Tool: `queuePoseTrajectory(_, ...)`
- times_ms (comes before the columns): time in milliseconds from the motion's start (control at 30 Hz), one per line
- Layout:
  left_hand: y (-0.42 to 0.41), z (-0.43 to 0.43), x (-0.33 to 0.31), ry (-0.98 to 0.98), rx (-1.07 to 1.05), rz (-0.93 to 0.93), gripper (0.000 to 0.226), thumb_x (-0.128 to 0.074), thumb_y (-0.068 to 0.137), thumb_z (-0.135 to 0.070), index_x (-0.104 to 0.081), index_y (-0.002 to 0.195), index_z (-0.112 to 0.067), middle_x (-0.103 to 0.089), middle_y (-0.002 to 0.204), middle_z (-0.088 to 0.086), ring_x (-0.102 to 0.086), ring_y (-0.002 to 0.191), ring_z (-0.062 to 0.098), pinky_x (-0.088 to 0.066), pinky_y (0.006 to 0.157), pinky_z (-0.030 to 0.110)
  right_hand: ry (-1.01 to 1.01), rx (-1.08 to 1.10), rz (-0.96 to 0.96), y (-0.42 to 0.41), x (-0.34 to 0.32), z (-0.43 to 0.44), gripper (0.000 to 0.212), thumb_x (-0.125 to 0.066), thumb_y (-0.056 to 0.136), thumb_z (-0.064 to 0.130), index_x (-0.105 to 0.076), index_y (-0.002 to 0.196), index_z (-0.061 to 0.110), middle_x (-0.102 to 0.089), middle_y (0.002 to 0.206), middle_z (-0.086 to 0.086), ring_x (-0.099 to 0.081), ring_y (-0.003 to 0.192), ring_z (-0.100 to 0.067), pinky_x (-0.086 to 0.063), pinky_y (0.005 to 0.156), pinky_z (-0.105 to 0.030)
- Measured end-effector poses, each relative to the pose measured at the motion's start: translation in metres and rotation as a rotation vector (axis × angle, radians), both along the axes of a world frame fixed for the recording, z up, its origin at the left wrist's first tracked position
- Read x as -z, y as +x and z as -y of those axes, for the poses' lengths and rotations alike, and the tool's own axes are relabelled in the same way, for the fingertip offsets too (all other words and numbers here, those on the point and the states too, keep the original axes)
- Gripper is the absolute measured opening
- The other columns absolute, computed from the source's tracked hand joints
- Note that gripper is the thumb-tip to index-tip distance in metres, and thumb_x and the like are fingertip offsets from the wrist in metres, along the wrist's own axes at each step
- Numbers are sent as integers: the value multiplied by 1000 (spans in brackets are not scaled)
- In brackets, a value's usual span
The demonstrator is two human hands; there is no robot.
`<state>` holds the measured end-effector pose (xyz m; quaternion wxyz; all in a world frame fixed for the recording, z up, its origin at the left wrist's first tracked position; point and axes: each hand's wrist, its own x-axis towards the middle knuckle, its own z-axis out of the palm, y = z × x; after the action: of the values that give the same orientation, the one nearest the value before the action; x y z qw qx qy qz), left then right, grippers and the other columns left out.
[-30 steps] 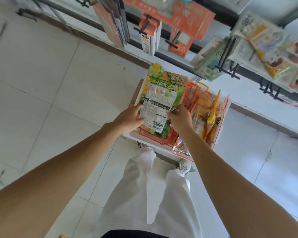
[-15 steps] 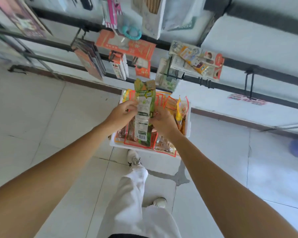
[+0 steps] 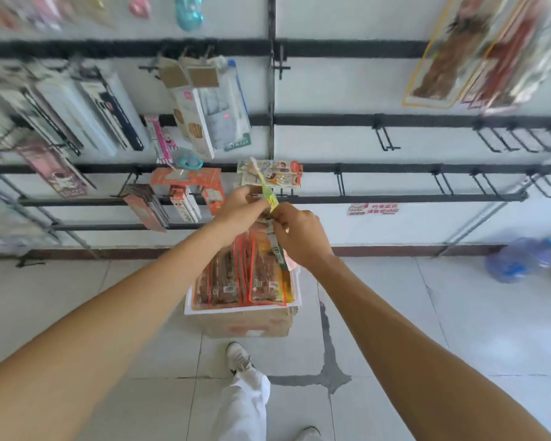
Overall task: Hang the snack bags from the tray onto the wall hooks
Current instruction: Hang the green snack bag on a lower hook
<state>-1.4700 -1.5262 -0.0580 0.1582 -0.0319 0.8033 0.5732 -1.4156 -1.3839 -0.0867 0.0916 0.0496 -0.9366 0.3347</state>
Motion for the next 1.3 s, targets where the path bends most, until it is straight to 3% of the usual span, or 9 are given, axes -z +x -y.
queuePoseTrajectory(200,13,-36,-37,-172,39,-125,12,-50,73,-13,-62,76,-11,-53,70,9,-51,69,18,-43,66,32,100,3,-43,24,-41,-29,20,-56,94,34,-60,109,21,-74,91,-5,-68,87,-33,-55,73,-42)
queuePoseTrajectory(300,18,-48,-56,-122,79,-141,19,-54,89,-4,-70,96,-12,-62,85,5,-55,79,16,-40,70,25,95,9,15,32,-58,-49,47,-58,91,53,-48,126,24,-74,107,4,-68,99,-26,-55,82,-41)
queuePoseTrajectory(433,2,-52,-76,-23,142,-132,27,-55,97,-6,-65,123,-9,-68,120,6,-62,105,21,-50,96,38,-95,242,-46,33,-75,-82,59,-61,94,46,-38,138,15,-63,128,-6,-57,118,-30,-49,91,-44)
queuePoseTrajectory(567,-16,-56,-102,144,238,-89,23,-48,99,2,-63,114,-6,-67,101,9,-65,81,18,-59,61,26,-545,419,91,22,-103,-112,89,-67,90,49,-18,154,13,-43,150,-10,-46,134,-25,-44,105,-44)
queuePoseTrajectory(667,-28,-60,-115,176,381,-77,28,-46,100,2,-62,121,-7,-69,106,9,-68,87,21,-60,72,34,-900,398,160,15,-120,-124,68,-71,89,41,-38,141,12,-61,124,-3,-61,104,-10,-50,88,-30)
queuePoseTrajectory(767,-49,-62,-124,145,475,-101,34,-49,99,-2,-60,130,-11,-69,119,11,-66,105,26,-53,92,44,-1073,422,49,3,-129,-132,40,-69,92,27,-58,124,7,-70,111,-9,-69,97,-23,-57,83,-35)
queuePoseTrajectory(867,-68,-62,-138,135,544,-135,32,-49,100,-2,-61,126,-16,-71,114,6,-69,96,19,-56,75,30,-1069,417,-62,1,-145,-134,24,-63,97,17,-62,119,7,-73,103,-8,-71,91,-21,-59,77,-33)
queuePoseTrajectory(967,-84,-66,-144,122,573,-191,31,-51,99,-1,-66,113,-24,-70,118,6,-66,110,24,-54,92,38,-1001,415,-152,1,-162,-135,21,-60,98,13,-62,119,9,-73,98,-3,-72,83,-11,-57,68,-25)
queuePoseTrajectory(1300,-106,-109,-214,85,752,-422,65,-70,75,-40,-49,136,-31,-61,130,-5,-58,119,11,-47,102,36,-851,432,-269,13,-191,-178,22,-61,97,14,-63,119,17,-74,109,-8,-70,103,-27,-55,96,-51)
